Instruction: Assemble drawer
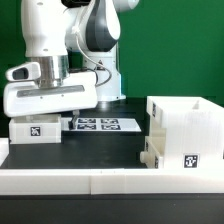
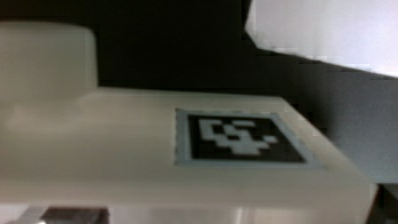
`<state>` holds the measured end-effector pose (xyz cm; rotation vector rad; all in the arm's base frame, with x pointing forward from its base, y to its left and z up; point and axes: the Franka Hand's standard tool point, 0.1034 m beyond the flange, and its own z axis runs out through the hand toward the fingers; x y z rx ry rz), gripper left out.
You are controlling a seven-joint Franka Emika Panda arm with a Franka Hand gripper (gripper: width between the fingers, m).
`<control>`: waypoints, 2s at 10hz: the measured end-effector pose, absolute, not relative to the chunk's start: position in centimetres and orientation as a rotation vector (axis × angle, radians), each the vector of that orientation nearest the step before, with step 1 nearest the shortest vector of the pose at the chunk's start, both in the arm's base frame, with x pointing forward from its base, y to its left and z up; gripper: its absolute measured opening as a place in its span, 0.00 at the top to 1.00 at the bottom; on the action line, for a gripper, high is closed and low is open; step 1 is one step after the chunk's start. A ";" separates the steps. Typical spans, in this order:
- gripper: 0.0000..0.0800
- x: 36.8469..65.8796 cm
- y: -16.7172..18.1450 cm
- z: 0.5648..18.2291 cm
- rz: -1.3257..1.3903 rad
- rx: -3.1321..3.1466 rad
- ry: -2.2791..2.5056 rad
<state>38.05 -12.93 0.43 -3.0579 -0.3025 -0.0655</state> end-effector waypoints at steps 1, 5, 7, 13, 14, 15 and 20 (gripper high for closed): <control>0.19 37.9 -13.0 0.4 -0.064 -3.057 -0.304; 0.79 37.9 -13.0 0.4 -0.061 -3.057 -0.304; 0.95 38.2 -12.7 0.5 -0.071 -3.059 -0.313; 0.95 41.4 -8.5 3.5 -0.046 -3.023 -0.270; 0.95 42.9 -7.5 4.6 -0.048 -3.015 -0.288; 0.95 43.8 -7.0 5.3 -0.035 -3.004 -0.302; 0.95 44.7 -7.1 5.4 -0.066 -2.939 -0.695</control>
Offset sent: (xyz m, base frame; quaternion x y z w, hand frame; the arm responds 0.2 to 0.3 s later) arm -0.0003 0.0011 -0.0007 -0.0001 -0.0017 0.0025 1.0000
